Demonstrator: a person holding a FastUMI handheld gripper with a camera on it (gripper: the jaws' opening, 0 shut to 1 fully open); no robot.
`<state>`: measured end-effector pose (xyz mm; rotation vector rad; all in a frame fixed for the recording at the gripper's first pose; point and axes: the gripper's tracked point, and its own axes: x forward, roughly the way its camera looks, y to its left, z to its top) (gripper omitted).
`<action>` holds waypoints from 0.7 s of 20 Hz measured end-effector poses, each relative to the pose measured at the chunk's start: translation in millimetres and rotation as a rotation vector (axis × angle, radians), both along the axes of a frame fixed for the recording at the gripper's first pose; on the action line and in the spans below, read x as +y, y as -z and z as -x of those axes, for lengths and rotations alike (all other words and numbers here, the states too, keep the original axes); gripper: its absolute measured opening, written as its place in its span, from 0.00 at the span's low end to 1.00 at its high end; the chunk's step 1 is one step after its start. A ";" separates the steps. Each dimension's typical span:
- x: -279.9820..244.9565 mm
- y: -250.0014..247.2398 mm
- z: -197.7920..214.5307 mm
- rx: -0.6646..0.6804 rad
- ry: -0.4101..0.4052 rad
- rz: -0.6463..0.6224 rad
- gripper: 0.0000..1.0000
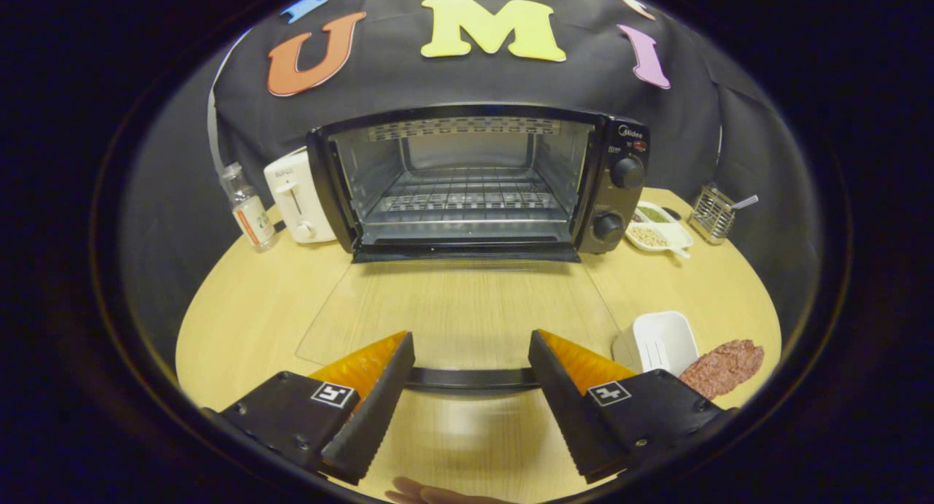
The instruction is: Open the toaster oven, put the food inside, and close the toaster oven door.
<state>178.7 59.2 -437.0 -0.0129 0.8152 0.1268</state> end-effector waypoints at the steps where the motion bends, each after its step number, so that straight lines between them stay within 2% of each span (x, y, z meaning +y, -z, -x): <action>1: 0.6 -8.3 9.7 0.007 -0.024 -0.020 1.00; 4: -12.1 -37.1 23.2 -0.017 -0.092 -0.024 1.00; 8: -52.0 -83.2 32.3 -0.114 -0.166 0.021 1.00; 11: -100.1 -106.5 27.5 -0.175 -0.163 0.089 1.00; 14: -143.4 -116.9 28.9 -0.181 -0.158 0.091 1.00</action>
